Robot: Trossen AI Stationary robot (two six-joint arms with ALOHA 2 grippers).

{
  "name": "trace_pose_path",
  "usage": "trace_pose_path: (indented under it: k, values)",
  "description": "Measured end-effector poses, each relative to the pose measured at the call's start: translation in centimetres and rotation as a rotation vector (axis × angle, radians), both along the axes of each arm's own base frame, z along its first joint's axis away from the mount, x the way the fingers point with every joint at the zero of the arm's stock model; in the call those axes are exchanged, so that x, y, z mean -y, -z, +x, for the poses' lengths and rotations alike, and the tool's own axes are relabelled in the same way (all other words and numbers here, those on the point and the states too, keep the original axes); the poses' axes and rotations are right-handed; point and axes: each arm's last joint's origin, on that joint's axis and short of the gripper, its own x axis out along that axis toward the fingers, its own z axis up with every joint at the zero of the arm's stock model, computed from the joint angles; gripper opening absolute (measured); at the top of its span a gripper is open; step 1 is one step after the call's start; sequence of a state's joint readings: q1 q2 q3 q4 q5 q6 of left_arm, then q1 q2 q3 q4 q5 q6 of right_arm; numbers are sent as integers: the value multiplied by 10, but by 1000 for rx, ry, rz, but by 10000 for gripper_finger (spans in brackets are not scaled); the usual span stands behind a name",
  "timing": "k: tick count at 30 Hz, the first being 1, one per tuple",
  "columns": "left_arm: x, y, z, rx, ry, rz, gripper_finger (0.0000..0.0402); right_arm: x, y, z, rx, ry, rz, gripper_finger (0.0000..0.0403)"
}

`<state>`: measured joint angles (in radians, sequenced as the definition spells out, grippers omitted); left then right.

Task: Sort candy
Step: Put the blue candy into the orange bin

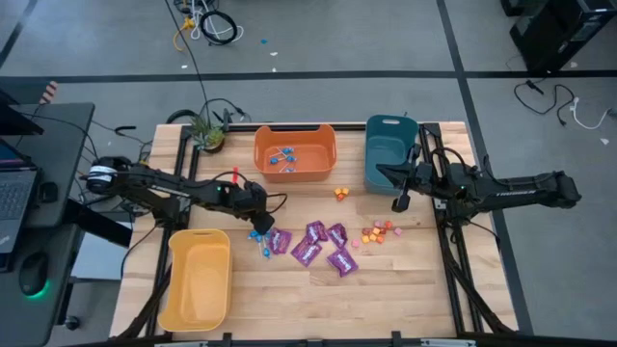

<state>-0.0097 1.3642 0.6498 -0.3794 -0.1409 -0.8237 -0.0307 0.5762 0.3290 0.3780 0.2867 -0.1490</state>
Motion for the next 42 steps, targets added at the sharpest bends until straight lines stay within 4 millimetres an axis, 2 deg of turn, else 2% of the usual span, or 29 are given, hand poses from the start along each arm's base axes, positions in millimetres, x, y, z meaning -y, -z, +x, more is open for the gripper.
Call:
trace_pose_path:
  k: [7,19,29,36,42]
  values:
    - [0,1,4,19,-3,4,76,0,0,0,0,0,0,0]
    - [0,16,11,-11,-13,-16,77,0,0,0,1,0,0,0]
    - [1,16,12,-6,-10,-29,109,0,0,0,1,0,0,0]
    - [1,17,12,-8,-13,-23,112,0,0,0,1,0,0,0]
    - [0,27,15,-44,-18,-10,112,0,0,0,1,0,0,0]
